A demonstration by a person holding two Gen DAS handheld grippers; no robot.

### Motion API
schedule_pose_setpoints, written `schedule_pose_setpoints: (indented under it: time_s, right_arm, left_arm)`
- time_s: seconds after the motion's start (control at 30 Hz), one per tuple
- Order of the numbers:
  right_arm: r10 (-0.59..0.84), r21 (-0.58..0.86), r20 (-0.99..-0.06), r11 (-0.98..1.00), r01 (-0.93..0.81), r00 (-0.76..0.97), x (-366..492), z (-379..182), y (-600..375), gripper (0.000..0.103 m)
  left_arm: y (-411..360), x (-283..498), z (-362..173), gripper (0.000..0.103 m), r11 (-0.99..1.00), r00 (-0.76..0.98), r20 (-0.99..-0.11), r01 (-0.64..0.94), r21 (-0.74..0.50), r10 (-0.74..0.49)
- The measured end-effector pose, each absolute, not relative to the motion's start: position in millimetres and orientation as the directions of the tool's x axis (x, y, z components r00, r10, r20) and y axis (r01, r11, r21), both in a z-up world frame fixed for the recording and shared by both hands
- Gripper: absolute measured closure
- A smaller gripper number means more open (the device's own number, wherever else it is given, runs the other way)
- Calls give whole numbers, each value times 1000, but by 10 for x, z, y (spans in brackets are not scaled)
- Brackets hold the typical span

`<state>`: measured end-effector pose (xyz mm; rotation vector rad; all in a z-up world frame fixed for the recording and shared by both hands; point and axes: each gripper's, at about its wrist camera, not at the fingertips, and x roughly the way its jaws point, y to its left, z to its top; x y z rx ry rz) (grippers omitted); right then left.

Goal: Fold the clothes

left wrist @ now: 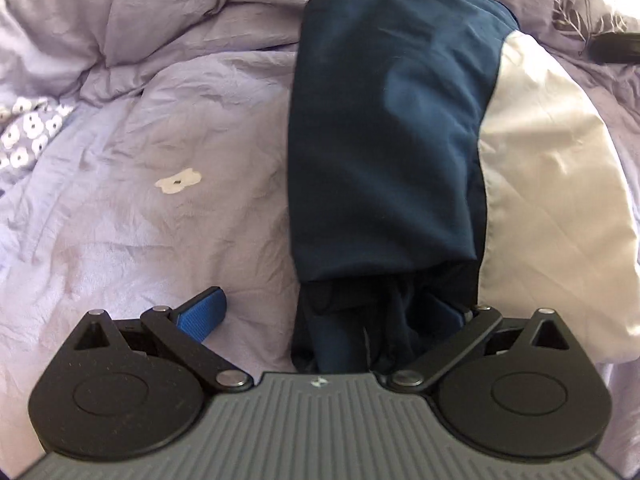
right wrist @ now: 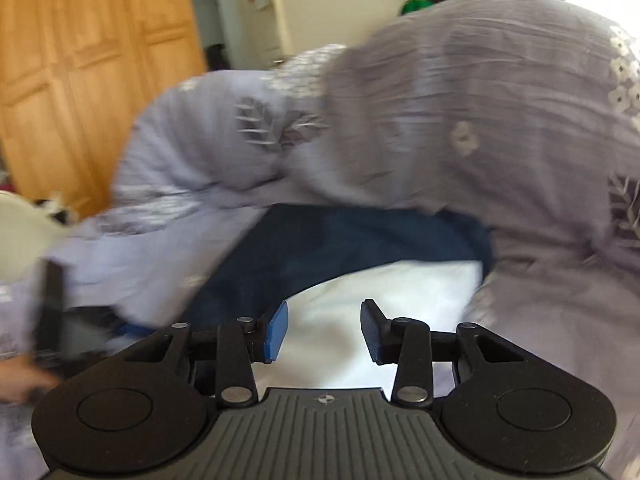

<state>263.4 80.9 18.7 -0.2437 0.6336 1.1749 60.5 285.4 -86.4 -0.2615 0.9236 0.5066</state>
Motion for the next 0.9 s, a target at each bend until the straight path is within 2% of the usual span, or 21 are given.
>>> schedule_pose_setpoints:
  time_s: [0.1,0.13,0.17,0.27,0.33,0.47,0.5,0.57,0.63,0.73,0.83,0.87,0.9]
  right_arm:
    - [657,44,-667,506,-861,352,3049,-422,1200,58]
    - [636,51,-683,531,-846,358,3141,-546,1245,53]
    - [619,60,-696,554,-830,363,3222,-643,1285,52]
    - [665,116,-643,575,-810,380,3205,-342,1233,51]
    - [716,144,-579,559,-816,389,3221,-158,1152,46]
    - [577,16,-674,637,-771,463,3508,-309,1415,41]
    - [542,-4,-690,659,-752,479,3600,-382,1488,34]
    - [518,26,-686,720,-694,511,3738,-398,1550,32]
    - [522,96,-667,769,-632,533,3771,-322,1533,32]
    - [539,120,-614,786,-607,577,3604,-140,1469,33]
    - [681,144,-517,667,-731,518,3156,83,1383,36]
    - [728,139,-510,594,-792,457,2972,118,1425,37]
    - [768,132,-508,516,-847,389,2790,150,1480,42]
  left_arm:
    - [2942,610,-871,0,847,508,-812,-531,-32,288]
    - [2950,604,-882,0,848,511,-809,-530,-31,290]
    - [2957,598,-893,0,848,515,-806,-529,-30,292]
    - [2979,581,-926,0,850,525,-797,-526,-28,299]
    - [2978,571,-930,0,852,530,-792,-523,-24,303]
    - [2988,539,-939,0,855,545,-782,-518,-32,302]
    - [2991,524,-939,0,855,551,-780,-517,-38,299]
    - [2999,499,-939,0,856,560,-775,-514,-48,293]
    - [3005,482,-939,0,857,566,-772,-512,-54,289]
    - [2999,473,-936,0,860,570,-770,-508,-54,288]
    - [3004,467,-933,0,860,575,-767,-507,-61,284]
    - [3004,468,-932,0,860,575,-767,-507,-63,283]
    - [3003,469,-932,0,860,576,-767,-507,-63,283]
